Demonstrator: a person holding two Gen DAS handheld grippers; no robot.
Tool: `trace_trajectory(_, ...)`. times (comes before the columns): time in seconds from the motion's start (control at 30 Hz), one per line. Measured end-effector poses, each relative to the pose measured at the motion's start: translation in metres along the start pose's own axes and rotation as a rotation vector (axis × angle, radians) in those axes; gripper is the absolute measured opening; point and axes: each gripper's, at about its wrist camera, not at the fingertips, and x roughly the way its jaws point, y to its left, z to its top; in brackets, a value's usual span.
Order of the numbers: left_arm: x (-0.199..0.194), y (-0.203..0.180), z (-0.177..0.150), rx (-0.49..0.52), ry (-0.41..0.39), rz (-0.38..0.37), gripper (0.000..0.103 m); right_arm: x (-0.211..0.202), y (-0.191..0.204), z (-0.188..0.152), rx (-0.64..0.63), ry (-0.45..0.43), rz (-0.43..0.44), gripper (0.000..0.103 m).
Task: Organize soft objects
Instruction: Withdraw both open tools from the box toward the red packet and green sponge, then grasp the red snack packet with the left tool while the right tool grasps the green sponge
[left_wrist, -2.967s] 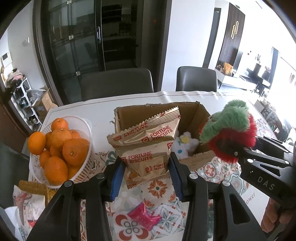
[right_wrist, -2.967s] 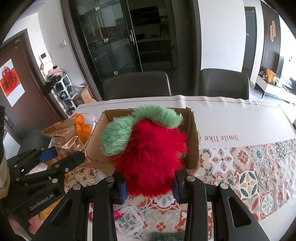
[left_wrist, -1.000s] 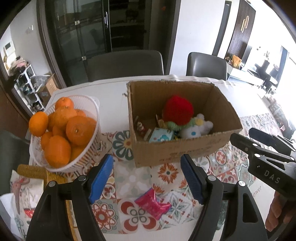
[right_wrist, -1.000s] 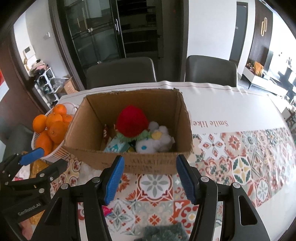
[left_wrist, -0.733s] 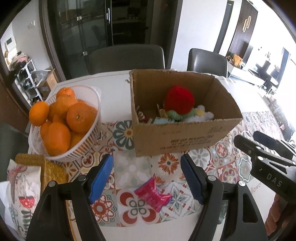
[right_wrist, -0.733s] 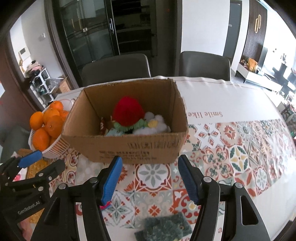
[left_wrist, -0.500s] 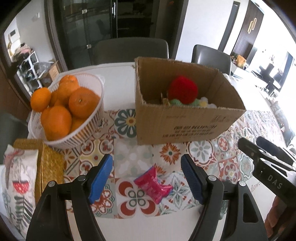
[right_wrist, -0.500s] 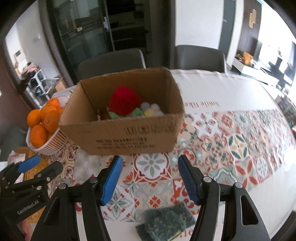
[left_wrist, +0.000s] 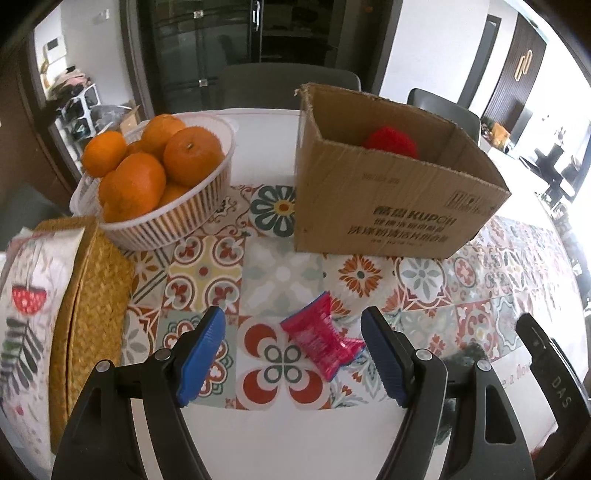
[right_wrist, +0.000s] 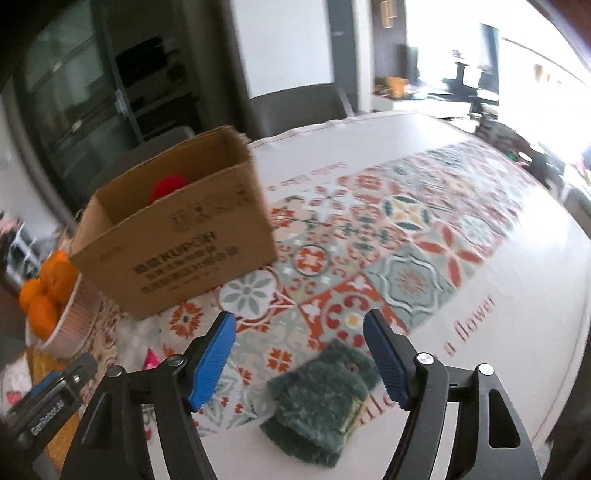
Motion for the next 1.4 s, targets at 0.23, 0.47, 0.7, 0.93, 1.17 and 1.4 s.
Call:
trace_trajectory(0.23,0.007,0.004,-0.024,-0.035,0.000,-0.017,0.077,-0.011,-0.024,-0.040,0.175,-0.061,-0.039,0.085)
trace_trajectory(0.47,0.019,-0.004,-0.042,-0.028,-0.001,-0.010,0.077,0.008,-0.040,-0.064,0.284,0.021,-0.019,0.085)
trace_trajectory(0.7,0.038,-0.009,-0.048,-0.043,0.023,-0.010,0.077,0.033,-0.047,-0.076,0.303,0.099,-0.025,0.085)
trace_trajectory(0.93,0.066,-0.015,-0.049,-0.077,0.068,-0.025,0.076,0.059,-0.044,-0.079,0.286,0.176,-0.001,0.085)
trace_trajectory(1.17,0.087,-0.018,-0.047,-0.105,0.093,-0.037,0.076,0.072,-0.036,-0.076,0.235,0.200,-0.010,0.085)
trace_trajectory(1.4,0.106,-0.013,-0.040,-0.165,0.128,-0.053,0.069,0.081,-0.019,-0.073,0.119,0.198,-0.041,0.084)
